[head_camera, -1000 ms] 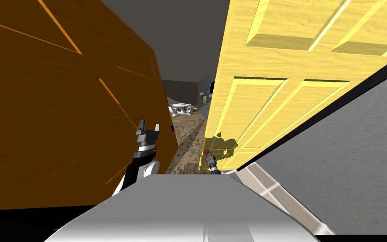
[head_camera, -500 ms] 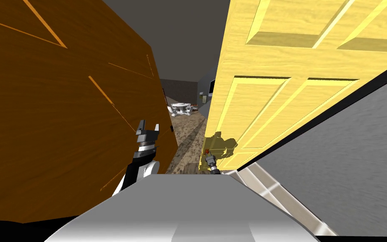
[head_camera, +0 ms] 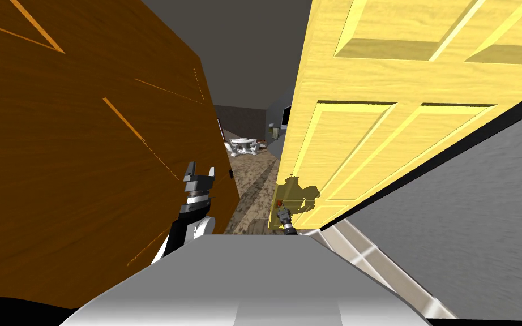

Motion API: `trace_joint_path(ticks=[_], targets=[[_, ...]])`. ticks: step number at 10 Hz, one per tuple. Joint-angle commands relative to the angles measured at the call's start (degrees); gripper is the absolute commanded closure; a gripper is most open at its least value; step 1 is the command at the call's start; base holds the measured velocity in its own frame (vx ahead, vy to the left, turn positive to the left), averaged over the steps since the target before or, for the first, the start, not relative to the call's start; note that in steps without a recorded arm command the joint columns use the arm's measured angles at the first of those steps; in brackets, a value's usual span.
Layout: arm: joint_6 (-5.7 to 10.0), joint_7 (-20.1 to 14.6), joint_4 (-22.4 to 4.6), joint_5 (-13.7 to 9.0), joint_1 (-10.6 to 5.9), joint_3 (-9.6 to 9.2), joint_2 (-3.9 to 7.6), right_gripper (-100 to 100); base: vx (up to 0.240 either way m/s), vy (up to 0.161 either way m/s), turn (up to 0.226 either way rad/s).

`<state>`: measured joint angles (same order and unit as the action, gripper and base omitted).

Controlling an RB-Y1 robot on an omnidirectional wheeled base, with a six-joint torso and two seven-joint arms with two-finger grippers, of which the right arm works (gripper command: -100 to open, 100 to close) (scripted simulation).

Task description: Push the door open

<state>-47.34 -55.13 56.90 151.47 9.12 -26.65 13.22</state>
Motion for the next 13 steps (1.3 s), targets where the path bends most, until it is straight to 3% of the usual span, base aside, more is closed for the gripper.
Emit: trace_joint_path(ticks=[1, 5, 8, 11, 13], targets=[[-0.82, 0.1, 1.6, -0.02, -0.29, 0.35, 0.13, 100, 0.001, -0.005, 0.008], [-1.43, -6.66, 0.85, -3.2, -1.47, -1.1, 0.5, 100, 0.032, 0.016, -0.033], [-1.43, -7.06, 0.85, -3.2, -1.47, -1.1, 0.5, 100, 0.024, 0.009, -0.003], [-1.84, -11.84, 0.35, -5.35, -2.27, -2.09, 0.75, 100, 0.021, 0.015, -0.022], [-1.84, -11.84, 0.35, -5.35, -2.27, -2.09, 0.75, 100, 0.022, 0.01, -0.013]])
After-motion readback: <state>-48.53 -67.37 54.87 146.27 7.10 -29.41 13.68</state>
